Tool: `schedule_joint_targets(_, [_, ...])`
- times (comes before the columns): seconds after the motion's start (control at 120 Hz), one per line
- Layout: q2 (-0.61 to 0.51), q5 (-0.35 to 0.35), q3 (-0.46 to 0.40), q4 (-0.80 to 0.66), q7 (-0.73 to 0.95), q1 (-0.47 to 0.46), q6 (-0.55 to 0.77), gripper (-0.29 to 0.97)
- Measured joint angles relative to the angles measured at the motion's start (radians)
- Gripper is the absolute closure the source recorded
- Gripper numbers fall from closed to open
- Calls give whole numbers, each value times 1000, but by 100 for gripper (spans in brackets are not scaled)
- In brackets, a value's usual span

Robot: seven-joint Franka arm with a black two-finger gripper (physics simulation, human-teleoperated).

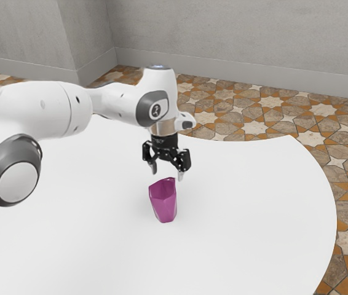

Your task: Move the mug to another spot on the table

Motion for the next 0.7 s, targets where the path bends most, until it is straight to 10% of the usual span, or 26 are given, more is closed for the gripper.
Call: schedule_joint_targets(0.7, [81, -7, -1, 34, -21, -9, 2, 1])
